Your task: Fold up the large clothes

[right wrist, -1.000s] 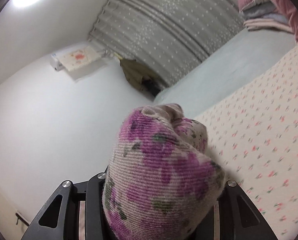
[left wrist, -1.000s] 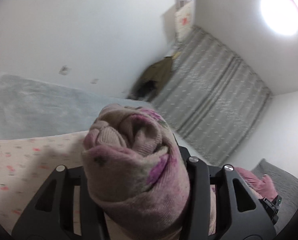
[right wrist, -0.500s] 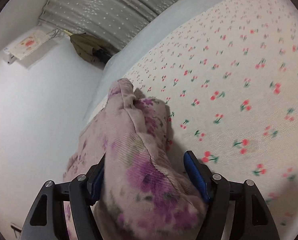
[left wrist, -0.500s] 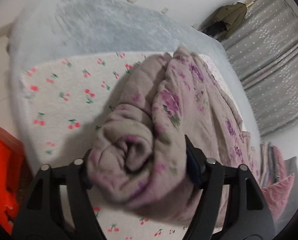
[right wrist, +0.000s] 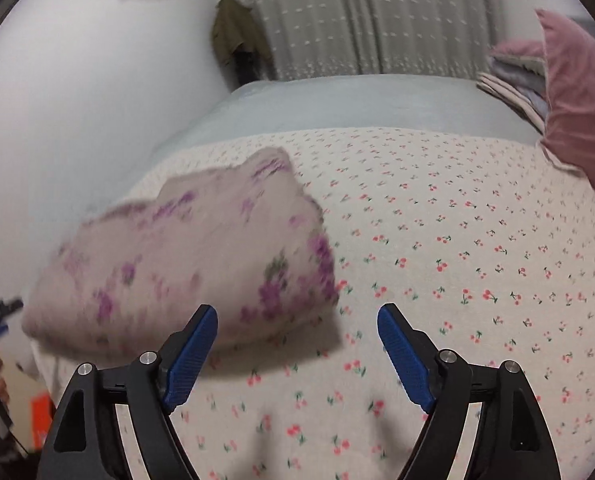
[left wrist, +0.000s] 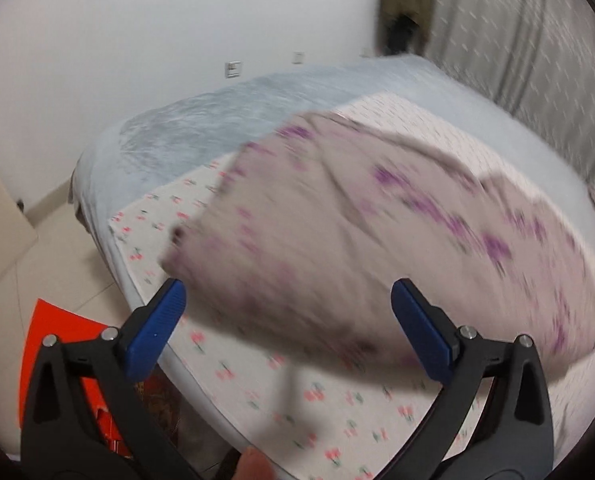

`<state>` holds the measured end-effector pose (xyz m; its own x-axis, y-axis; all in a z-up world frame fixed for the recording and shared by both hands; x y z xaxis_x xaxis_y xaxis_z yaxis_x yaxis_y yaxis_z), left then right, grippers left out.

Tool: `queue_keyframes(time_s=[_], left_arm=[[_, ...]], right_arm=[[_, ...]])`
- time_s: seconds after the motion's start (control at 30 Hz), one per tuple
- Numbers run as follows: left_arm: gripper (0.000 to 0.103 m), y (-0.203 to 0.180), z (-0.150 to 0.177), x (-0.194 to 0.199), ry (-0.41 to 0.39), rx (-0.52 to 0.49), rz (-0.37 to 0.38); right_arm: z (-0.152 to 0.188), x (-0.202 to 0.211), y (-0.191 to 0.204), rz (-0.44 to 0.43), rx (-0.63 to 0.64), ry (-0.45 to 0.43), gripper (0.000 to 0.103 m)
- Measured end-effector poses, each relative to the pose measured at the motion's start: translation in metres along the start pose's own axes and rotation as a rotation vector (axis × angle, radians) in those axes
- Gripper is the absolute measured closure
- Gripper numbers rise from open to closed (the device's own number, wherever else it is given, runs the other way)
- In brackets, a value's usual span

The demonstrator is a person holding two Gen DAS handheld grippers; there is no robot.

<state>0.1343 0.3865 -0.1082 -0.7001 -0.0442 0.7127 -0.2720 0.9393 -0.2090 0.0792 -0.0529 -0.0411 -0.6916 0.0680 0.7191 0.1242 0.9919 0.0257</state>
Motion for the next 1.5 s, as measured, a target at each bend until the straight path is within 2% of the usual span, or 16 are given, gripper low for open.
queue_keyframes(time_s=[0.1,0.2,0.53,0.83,1.5], left_arm=[[0.001,-0.037,0.026,0.006,0.018,-0.076,0.024],[0.001,-0.058,0.048,0.011,0.021,-0.094,0.050],[0.001,-0.100,0.091,0.007,0.069,-0.145,0.071],[0.001,-0.121,0.101,0.010,0.072,-0.166,0.088],[0.001,-0.123,0.109,0.007,0.096,-0.174,0.089]], right_arm=[[0.025,0.009,0.015,-0.043,0.033,0.015,0.018],[0.043,0.003,0.030,-0.043,0.038,0.067,0.018],[0.055,0.003,0.054,0.012,0.112,0.055,0.018],[0.065,-0.002,0.075,0.021,0.205,0.042,0.018],[0.066,-0.003,0.080,0.021,0.244,0.019,0.018]])
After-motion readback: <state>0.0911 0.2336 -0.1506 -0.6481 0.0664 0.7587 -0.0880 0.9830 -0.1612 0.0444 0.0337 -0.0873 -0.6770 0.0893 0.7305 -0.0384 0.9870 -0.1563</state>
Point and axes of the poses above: each gripper's, at about its wrist camera, not at the fingertips, and x roughly against the way its jaws point, y to its left, z to its underside, the point moved 10 cm from there along -x, roughly the way its jaws point, and after that the axes turned 12 degrees about z, right-handed, at the moved point
